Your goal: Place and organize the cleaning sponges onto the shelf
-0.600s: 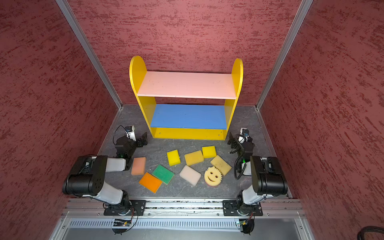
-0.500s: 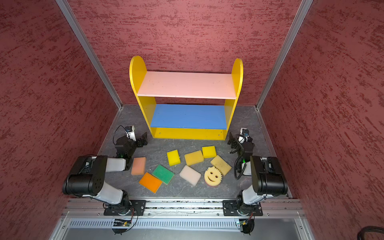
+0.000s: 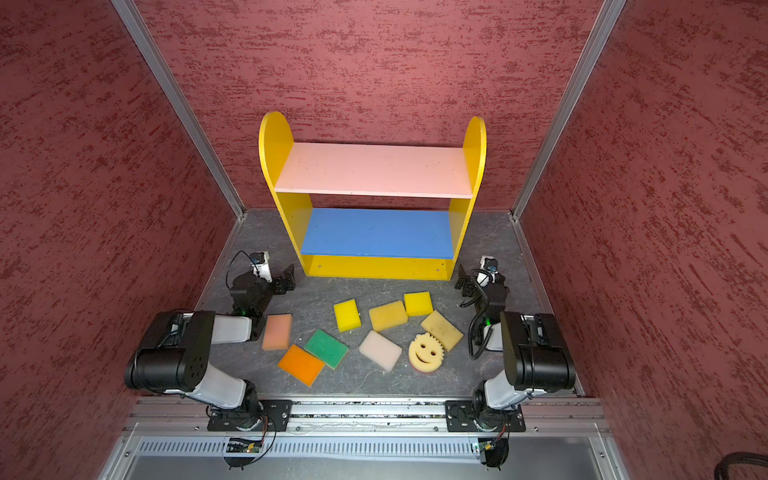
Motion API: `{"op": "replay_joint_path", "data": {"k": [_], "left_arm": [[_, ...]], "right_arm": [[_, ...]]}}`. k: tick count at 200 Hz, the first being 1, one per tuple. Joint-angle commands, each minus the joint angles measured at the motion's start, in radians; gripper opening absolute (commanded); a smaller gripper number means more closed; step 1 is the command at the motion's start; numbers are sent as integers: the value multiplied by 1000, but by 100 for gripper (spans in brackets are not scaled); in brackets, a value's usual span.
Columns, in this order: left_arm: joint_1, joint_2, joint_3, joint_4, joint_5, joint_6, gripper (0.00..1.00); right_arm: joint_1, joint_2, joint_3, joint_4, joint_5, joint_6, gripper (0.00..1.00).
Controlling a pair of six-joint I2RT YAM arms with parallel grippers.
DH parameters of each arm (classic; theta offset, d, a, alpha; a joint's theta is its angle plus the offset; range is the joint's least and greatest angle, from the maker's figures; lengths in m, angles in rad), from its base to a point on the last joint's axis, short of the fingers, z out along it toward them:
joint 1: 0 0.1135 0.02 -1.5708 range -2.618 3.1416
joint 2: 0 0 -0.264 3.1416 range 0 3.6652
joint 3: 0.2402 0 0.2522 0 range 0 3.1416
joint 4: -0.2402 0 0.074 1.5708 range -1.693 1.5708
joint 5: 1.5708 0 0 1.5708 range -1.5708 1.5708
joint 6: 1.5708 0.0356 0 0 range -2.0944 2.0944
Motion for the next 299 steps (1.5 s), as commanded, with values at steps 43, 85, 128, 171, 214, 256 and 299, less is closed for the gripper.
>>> {"op": "replay_joint_path", "data": {"k": [43, 85, 128, 171, 214, 256, 299], "left_arm": [[12, -5, 10, -2, 26, 7, 99], [9, -3, 10, -5, 18, 10, 99], [-19, -104, 43, -149, 44, 54, 99], [-44, -289, 119, -421, -94, -45, 99], [-87, -437, 217, -763, -304, -286, 99], [-31, -582, 306, -1091, -361, -582, 99], [54, -607, 322, -1107, 2, -538, 46]], "right_arm": [[-4, -2, -1, 20, -19, -10, 99], [-4, -2, -1, 20, -18, -10, 99], [-3, -135, -27, -30, 116, 34, 99], [25, -367, -14, -244, 308, 115, 99], [33, -636, 87, -823, 432, 328, 99], [64, -727, 157, -1160, 373, 353, 88], [87, -745, 236, -1300, 233, 380, 0]]}}
